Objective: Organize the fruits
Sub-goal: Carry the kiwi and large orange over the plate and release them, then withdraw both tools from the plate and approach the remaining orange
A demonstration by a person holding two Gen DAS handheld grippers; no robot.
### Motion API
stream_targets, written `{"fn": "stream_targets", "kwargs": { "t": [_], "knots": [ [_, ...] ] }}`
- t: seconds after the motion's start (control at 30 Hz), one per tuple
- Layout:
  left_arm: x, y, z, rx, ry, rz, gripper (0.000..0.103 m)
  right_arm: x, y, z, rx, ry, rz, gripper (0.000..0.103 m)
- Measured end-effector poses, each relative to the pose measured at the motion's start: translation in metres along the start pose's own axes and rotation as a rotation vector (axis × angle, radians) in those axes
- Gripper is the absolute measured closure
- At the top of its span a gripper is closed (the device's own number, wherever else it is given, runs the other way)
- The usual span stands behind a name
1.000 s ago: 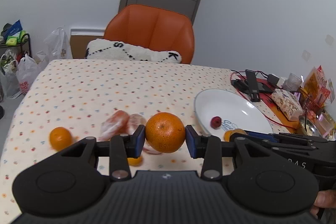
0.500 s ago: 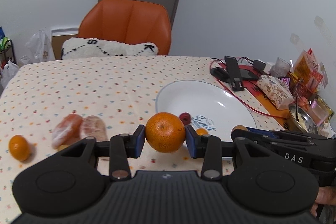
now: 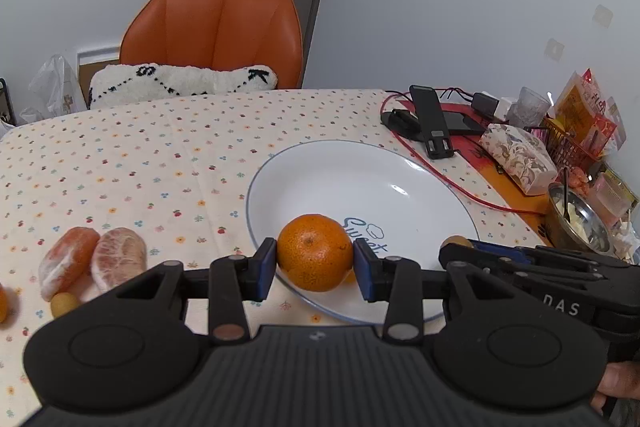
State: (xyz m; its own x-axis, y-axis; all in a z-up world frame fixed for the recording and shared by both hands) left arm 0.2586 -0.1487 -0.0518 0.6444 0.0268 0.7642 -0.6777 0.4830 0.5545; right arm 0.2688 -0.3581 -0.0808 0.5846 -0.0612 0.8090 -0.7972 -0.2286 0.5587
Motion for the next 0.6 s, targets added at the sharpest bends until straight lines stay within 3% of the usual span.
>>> {"fn": "stream_targets", "kwargs": {
  "t": [0.47, 0.6],
  "knots": [
    [-0.002, -0.015, 0.01, -0.014, -0.003, -0.028, 0.063, -0.002, 0.016, 0.011, -0.014, -0.025, 0.028, 0.073],
    [0.0, -0.006, 0.01, 0.002, -0.01, 0.002, 0.061, -0.004, 0.017, 0.01, -0.021, -0.03, 0.025, 0.067]
  ]
}}
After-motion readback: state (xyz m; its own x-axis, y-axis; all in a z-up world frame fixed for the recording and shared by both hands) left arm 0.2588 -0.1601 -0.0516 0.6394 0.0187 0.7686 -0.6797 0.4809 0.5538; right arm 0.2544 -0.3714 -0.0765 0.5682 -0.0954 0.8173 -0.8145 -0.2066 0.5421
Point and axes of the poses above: each gripper's, at about its wrist camera, not at the fingertips, and y roughly against the way its jaws point, z to its right, x to its top, the point moved 3 cm from there along -y, roughly the way its jaws point, and after that the axes turned 14 degrees about -x, right-handed, at the moved point
